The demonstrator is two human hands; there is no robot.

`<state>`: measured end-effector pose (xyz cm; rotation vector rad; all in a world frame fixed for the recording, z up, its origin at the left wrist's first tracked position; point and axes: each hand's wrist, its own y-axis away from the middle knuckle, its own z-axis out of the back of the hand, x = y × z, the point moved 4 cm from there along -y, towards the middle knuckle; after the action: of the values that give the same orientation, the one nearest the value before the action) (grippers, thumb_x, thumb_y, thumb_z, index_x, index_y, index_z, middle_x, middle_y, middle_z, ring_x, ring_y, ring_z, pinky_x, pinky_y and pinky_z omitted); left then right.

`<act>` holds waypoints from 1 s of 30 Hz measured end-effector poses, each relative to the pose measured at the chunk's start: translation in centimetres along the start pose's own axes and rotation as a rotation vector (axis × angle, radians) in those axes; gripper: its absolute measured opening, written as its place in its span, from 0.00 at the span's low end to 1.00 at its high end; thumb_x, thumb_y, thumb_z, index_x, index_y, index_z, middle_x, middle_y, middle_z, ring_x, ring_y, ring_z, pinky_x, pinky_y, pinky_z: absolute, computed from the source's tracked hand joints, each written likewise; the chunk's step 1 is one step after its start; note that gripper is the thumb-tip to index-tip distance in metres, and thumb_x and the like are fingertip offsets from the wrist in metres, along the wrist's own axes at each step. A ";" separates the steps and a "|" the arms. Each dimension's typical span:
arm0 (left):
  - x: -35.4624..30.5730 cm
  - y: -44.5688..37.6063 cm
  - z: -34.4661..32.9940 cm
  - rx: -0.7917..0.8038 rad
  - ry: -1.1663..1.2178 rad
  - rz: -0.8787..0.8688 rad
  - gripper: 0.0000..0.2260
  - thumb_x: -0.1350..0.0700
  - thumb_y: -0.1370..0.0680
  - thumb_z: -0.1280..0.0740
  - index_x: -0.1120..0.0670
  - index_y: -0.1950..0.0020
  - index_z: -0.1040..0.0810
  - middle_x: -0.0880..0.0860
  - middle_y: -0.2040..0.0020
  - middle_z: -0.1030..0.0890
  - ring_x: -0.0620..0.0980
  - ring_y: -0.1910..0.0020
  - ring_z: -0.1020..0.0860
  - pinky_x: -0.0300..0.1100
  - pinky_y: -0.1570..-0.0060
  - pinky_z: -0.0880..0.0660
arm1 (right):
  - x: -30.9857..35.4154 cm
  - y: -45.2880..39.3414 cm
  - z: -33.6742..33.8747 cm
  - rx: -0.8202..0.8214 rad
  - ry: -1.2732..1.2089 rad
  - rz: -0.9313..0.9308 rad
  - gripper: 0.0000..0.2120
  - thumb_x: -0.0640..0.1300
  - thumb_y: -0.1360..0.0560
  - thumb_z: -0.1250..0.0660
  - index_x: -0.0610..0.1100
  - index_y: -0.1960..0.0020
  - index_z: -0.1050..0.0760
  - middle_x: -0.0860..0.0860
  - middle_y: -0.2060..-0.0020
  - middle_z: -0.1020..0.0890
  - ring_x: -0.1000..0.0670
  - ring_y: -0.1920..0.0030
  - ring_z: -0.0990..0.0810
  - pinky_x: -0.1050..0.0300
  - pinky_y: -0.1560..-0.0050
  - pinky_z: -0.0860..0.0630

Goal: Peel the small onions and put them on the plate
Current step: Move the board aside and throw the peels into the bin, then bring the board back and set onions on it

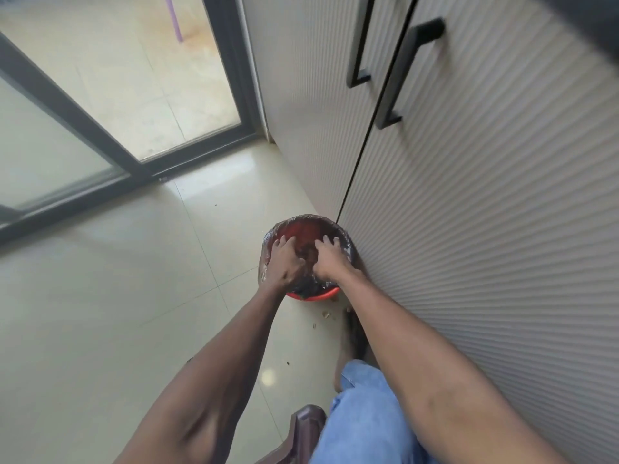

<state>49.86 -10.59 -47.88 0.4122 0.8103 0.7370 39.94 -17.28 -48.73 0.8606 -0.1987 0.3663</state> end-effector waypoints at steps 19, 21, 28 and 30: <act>-21.6 42.8 4.6 -0.364 0.905 -0.743 0.07 0.58 0.19 0.34 0.56 0.46 0.17 0.49 0.56 0.17 0.41 0.60 0.21 0.36 0.56 0.26 | -6.7 52.1 12.2 -1.457 -0.805 0.274 0.11 0.35 0.26 0.37 0.38 0.51 0.16 0.46 0.55 0.14 0.47 0.57 0.14 0.52 0.50 0.18; -25.3 47.4 3.1 -0.270 0.918 -0.890 0.07 0.56 0.21 0.34 0.55 0.48 0.18 0.48 0.57 0.17 0.41 0.59 0.21 0.39 0.54 0.25 | -9.6 58.0 13.0 -1.592 -0.814 0.242 0.10 0.35 0.26 0.36 0.40 0.50 0.16 0.47 0.55 0.14 0.50 0.56 0.15 0.57 0.50 0.20; -37.0 62.4 -5.6 0.144 0.666 -1.306 0.08 0.56 0.20 0.34 0.57 0.44 0.18 0.49 0.52 0.17 0.43 0.53 0.20 0.35 0.51 0.25 | -21.1 75.1 13.0 -1.942 -0.654 -0.123 0.08 0.34 0.23 0.33 0.40 0.48 0.16 0.48 0.54 0.13 0.52 0.54 0.16 0.63 0.50 0.22; -39.1 65.6 -8.5 0.260 0.511 -1.353 0.09 0.57 0.20 0.34 0.56 0.42 0.19 0.48 0.51 0.18 0.46 0.50 0.20 0.35 0.50 0.26 | -24.6 79.0 11.9 -1.969 -0.628 -0.263 0.08 0.34 0.22 0.33 0.40 0.47 0.16 0.47 0.54 0.14 0.52 0.54 0.16 0.68 0.52 0.24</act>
<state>-3.21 6.18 5.12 -0.1634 1.4130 -0.5666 -13.92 14.87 6.56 -0.9919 -0.8166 -0.4179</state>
